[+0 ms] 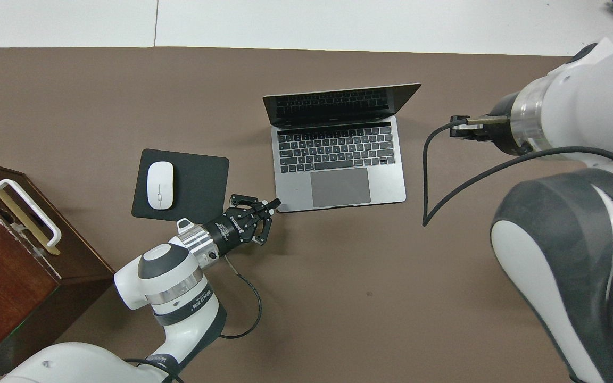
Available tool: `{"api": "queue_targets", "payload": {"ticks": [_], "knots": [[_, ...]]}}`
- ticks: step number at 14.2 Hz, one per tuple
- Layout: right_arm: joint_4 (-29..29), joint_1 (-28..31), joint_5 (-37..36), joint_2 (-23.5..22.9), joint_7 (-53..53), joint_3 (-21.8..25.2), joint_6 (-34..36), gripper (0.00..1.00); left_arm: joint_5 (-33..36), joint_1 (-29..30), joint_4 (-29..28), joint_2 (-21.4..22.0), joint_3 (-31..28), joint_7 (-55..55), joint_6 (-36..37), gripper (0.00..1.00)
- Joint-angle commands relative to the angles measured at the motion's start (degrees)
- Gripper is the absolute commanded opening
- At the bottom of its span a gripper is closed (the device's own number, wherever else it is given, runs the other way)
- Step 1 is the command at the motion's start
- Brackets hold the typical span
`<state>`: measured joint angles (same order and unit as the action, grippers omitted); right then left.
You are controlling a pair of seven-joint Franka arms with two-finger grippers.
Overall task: Close laptop with both arms
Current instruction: 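Reach the right gripper to the laptop screen's top edge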
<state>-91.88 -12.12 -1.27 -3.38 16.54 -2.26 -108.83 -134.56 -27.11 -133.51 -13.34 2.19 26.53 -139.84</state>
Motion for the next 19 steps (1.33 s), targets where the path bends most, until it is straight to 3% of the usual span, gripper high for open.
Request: {"api": "queue_targets", "payload": {"ticks": [1, 10, 19], "knots": [[-0.4, -1.5, -1.3, -1.1, 1.3, 0.1, -2.8, 0.00, -2.9, -0.5, 0.9, -1.0, -0.7, -1.6, 0.8, 0.00], [0.6, -4.1, -4.4, -4.7, 1.2, 0.0, -7.5, 0.00, -5.5, -2.1, 5.0, -5.3, -0.3, -1.7, -1.6, 0.00], [7.9, -6.3, -6.5, -12.6, 1.3, 0.1, -7.6, 0.00, -5.5, -3.0, 5.1, -6.3, 0.0, -1.8, -2.8, 0.00]]}}
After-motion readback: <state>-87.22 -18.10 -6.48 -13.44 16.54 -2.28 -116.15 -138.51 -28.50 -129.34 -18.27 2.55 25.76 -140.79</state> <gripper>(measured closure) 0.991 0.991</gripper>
